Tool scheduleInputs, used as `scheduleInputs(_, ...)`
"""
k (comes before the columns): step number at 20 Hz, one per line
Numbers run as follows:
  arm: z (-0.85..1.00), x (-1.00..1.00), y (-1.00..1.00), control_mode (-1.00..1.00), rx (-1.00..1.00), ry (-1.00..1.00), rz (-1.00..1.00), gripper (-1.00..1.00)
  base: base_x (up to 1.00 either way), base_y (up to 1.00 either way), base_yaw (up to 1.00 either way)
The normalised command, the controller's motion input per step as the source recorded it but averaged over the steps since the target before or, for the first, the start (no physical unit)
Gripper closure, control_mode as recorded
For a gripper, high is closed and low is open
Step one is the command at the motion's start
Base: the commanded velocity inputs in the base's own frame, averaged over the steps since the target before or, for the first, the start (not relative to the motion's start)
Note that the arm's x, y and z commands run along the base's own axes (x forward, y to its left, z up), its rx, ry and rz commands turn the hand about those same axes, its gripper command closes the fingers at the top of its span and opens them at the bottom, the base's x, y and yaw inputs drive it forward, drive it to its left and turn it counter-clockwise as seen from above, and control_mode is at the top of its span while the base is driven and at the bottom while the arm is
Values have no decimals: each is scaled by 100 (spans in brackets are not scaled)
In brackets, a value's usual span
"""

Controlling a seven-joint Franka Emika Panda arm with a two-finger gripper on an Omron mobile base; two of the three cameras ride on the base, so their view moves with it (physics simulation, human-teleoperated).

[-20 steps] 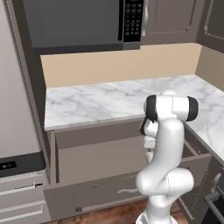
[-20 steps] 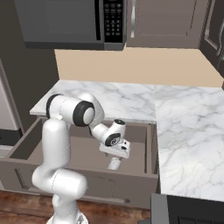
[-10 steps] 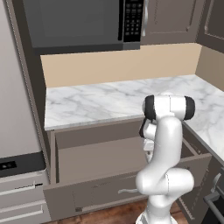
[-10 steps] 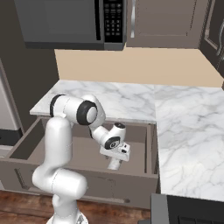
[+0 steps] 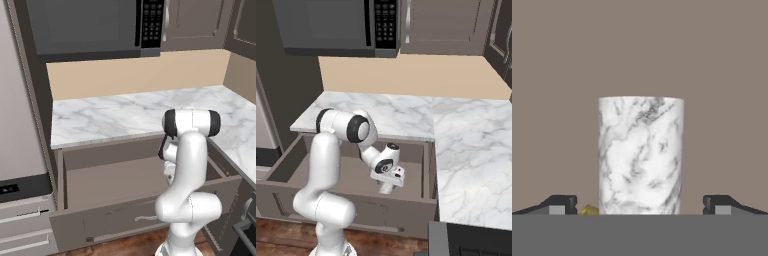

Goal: Restock the sink supplies by placing the sponge and soap dispenser on the counter and next to the sink. Make sure the soap dispenser is upright.

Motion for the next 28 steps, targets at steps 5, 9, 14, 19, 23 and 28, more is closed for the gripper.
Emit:
scheduleInputs(5, -14, 0, 0, -100, 0, 0, 0, -100, 0, 0, 0)
scheduleInputs(9, -15, 0, 0, -100, 0, 0, 0, -100, 0, 0, 0)
scheduleInputs(14, -15, 0, 0, -100, 0, 0, 0, -100, 0, 0, 0)
scheduleInputs(19, -19, 0, 0, -100, 0, 0, 0, -100, 0, 0, 0)
scheduleInputs(23, -20, 0, 0, -100, 0, 0, 0, -100, 0, 0, 0)
scheduleInputs(28, -22, 0, 0, -100, 0, 0, 0, -100, 0, 0, 0)
